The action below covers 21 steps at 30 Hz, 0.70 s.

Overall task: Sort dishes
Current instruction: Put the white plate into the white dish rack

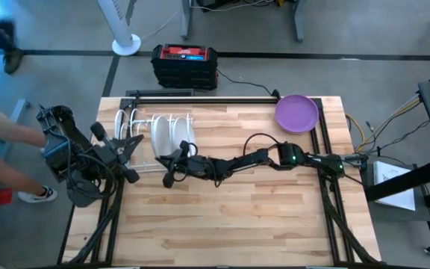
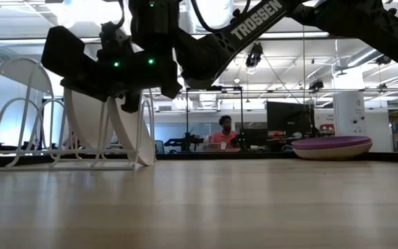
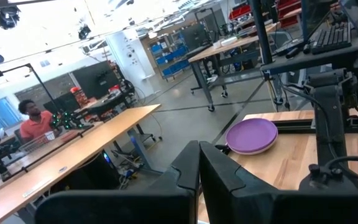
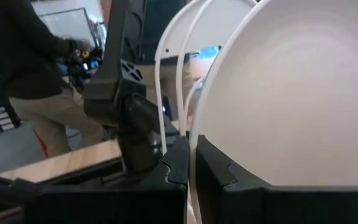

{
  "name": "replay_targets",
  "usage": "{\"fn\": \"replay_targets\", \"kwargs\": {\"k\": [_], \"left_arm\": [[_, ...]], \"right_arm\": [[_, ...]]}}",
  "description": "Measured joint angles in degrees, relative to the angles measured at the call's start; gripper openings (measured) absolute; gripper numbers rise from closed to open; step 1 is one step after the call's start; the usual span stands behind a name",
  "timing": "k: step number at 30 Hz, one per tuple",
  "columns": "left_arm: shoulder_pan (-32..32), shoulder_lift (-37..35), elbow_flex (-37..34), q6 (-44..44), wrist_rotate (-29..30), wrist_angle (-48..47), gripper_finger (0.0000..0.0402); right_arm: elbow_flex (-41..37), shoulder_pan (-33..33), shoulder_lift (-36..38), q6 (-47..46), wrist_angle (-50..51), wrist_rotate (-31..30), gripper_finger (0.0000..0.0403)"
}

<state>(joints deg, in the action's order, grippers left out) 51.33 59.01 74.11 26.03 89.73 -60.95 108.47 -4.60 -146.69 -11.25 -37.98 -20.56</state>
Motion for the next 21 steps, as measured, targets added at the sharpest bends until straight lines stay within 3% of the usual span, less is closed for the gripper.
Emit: {"fn": "replay_targets", "kwargs": {"k": [21], "left_arm": [[0.0,3.8,0.0,0.7,0.0,0.0,0.0000]], "right_arm": [[0.0,-0.8,-0.1,3.4,7.1,-0.4,0.0000]]}}
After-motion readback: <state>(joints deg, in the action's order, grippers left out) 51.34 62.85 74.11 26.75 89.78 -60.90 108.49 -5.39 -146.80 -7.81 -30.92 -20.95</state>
